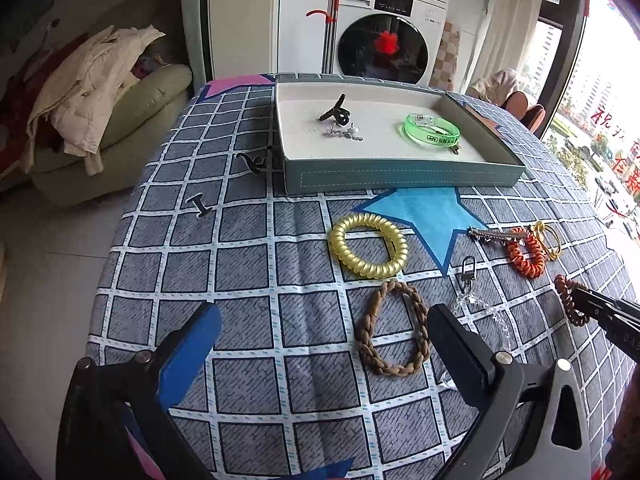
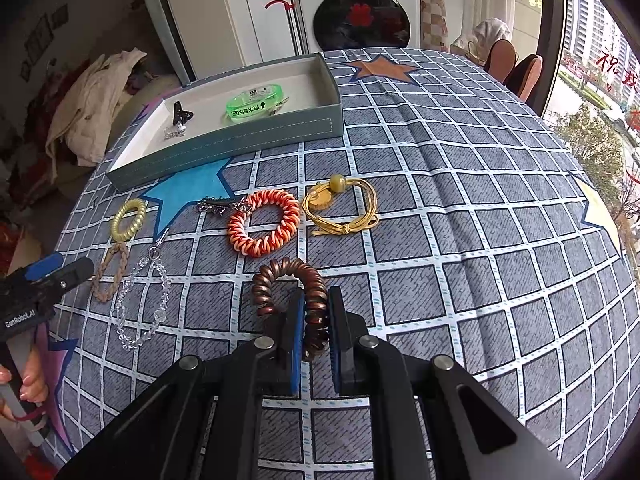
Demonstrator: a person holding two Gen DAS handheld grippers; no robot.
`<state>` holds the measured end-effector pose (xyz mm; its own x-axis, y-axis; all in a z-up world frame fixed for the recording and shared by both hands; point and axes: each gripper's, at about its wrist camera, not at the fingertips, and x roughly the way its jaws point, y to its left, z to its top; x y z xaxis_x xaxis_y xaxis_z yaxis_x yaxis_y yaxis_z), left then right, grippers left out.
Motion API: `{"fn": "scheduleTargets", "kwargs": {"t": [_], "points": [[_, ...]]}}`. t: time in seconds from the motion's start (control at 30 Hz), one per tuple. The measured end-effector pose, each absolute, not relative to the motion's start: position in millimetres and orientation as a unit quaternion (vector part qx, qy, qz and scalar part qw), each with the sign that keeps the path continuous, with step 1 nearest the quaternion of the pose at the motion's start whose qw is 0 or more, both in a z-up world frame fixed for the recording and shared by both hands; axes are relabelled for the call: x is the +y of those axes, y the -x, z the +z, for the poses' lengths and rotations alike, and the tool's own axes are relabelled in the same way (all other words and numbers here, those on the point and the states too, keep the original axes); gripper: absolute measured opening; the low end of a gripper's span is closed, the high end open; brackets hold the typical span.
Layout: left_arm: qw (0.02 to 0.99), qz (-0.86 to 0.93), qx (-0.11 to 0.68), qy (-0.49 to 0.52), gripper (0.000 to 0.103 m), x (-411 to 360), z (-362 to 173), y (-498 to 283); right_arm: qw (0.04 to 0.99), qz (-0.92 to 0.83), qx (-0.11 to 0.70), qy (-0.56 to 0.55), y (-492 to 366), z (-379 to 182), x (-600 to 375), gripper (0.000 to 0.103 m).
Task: Organize jewelry
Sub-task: 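Lift the rope bracelet with the left tool while the right tool lifts the brown coil tie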
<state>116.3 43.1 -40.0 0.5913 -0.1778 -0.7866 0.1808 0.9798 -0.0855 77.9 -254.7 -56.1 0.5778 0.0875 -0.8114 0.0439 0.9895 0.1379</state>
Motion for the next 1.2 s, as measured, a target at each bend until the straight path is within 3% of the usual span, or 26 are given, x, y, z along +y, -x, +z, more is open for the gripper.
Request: {"fn": "scheduleTargets", "kwargs": {"t": [0.2,0.23,0.37,0.47,0.53,0.6,1.07,1.13,1.2], "points": [[0.89,-0.086,0.449,-0.007,0.103,33.9,-41.6,-147.8,0.885,0.016,0.459,-0.078,-78.2,-56.7,-254.0,0.012],[0.885,-0.087,0.457,-0.007,0.096,32.4,-44.7,-155.2,0.885,0.017,0.458,-0.079,-78.1,-56.2,-253.7,0.012],[0.875,-0.087,0.476,-0.001,0.083,30.6,-54.7,-172.6,0.887,0.02,0.454,-0.08,-77.2,-52.6,-252.3,0.012],[0.876,-0.088,0.472,-0.028,0.065,22.4,-56.8,-173.3,0.888,0.021,0.452,-0.08,-78.0,-50.6,-252.5,0.012],[0.878,-0.104,0.465,-0.048,0.034,15.0,-56.0,-170.2,0.888,0.022,0.452,-0.08,-79.7,-50.2,-252.8,0.012],[0.877,-0.112,0.463,-0.053,0.03,11.9,-55.1,-168.8,0.888,0.022,0.451,-0.081,-80.9,-49.7,-253.0,0.012],[0.885,-0.159,0.438,0.016,0.029,21.8,-14.5,-166.6,0.898,0.049,0.43,-0.084,-118.6,-22.2,-249.6,0.012],[0.889,-0.162,0.429,0.017,0.021,21.1,-5.3,-171.2,0.901,0.056,0.423,-0.079,-129.6,-15.6,-246.2,0.012],[0.892,-0.164,0.421,0.018,0.021,19.6,2.6,-178.6,0.903,0.061,0.418,-0.073,-142.3,-9.1,-242.5,0.012]]}}
